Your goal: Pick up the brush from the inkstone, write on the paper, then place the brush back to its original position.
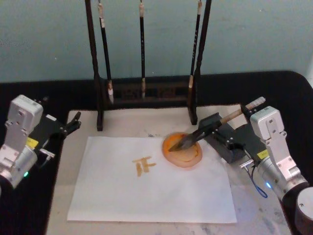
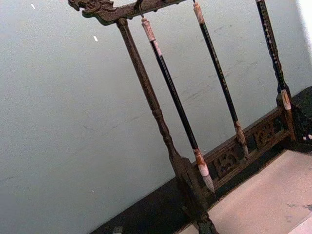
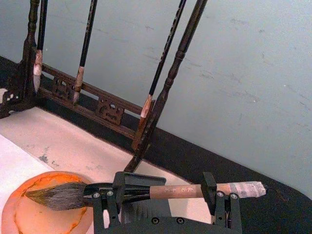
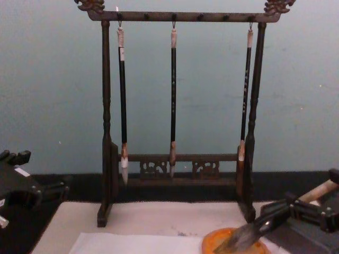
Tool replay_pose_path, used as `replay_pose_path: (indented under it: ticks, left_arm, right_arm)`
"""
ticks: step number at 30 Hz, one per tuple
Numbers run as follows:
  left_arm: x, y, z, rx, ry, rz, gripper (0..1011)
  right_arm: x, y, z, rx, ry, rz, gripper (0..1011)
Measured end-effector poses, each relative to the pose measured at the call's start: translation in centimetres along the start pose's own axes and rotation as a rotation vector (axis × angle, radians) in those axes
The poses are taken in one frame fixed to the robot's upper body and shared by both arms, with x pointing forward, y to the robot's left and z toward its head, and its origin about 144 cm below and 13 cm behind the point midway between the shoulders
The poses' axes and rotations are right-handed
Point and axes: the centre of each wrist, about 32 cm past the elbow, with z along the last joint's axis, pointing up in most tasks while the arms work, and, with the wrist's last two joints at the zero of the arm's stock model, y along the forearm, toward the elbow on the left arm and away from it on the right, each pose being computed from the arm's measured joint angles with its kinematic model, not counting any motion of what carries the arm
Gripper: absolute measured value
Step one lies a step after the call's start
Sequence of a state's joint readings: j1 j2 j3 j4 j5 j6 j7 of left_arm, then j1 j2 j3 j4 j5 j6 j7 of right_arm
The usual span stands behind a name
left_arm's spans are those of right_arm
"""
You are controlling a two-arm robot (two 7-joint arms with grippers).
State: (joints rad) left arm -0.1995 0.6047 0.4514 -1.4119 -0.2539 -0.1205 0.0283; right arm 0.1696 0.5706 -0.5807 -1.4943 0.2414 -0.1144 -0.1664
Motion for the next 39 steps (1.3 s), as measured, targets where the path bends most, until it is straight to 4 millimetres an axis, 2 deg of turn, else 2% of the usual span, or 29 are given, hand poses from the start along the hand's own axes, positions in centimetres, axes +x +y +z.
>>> replay_pose_path:
  ticks: [39]
  left_arm:
    - [0.00,0.00,0.00,0.000,0.000,0.000,1010]
  right_arm:
    - [0.00,0.00,0.00,0.000,0.000,0.000,1000]
